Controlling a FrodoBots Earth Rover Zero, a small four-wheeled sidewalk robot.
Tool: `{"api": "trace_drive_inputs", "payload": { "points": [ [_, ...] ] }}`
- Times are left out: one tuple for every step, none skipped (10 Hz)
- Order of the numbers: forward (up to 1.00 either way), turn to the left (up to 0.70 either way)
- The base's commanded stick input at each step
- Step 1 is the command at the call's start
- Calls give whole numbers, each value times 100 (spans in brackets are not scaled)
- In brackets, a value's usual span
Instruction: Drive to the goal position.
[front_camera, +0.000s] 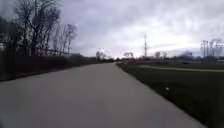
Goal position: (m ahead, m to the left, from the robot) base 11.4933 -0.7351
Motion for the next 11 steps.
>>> {"api": "trace_drive_inputs", "payload": {
  "points": [
    [100,0],
    [100,0],
    [100,0],
    [100,0],
    [100,0],
    [100,0],
    [100,0],
    [100,0],
    [100,-1],
    [100,-3],
    [100,-11]
  ]
}}
